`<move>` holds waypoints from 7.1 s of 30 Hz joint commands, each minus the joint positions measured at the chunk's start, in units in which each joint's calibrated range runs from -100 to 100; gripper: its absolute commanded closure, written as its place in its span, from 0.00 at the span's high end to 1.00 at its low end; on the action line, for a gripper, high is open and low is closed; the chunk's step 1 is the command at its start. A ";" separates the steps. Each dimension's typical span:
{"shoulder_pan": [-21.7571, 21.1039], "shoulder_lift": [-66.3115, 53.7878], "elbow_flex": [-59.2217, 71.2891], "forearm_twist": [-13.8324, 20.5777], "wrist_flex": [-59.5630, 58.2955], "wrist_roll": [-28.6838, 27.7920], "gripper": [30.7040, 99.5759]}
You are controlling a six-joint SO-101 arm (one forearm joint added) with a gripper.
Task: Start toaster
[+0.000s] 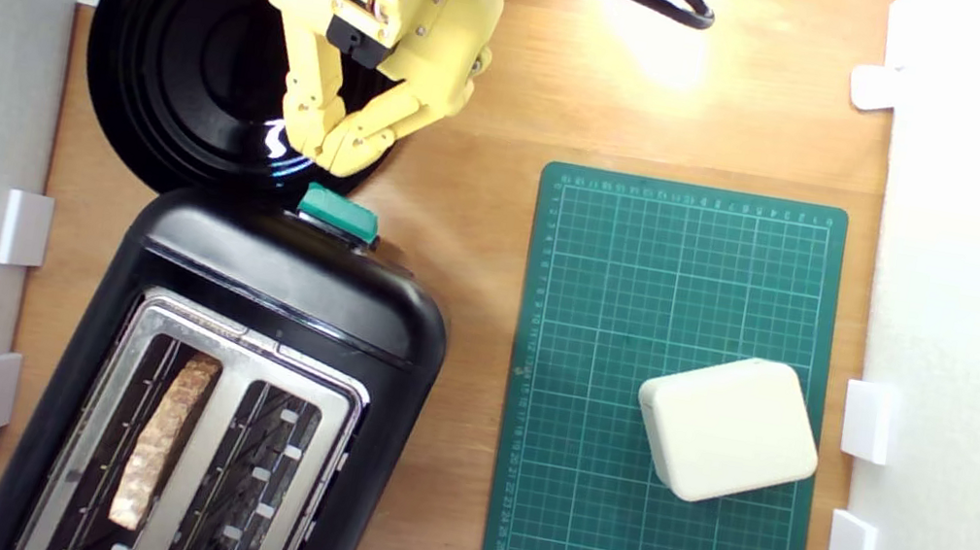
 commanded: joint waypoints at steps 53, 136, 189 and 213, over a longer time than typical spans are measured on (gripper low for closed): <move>-1.40 14.00 1.60 0.73 -4.80 -1.14 0.01; 3.52 9.50 29.76 10.49 -36.92 -3.87 0.01; -4.41 -52.53 71.11 -0.20 -6.17 -8.43 0.01; -4.65 -57.36 72.02 -7.52 -0.35 -8.74 0.01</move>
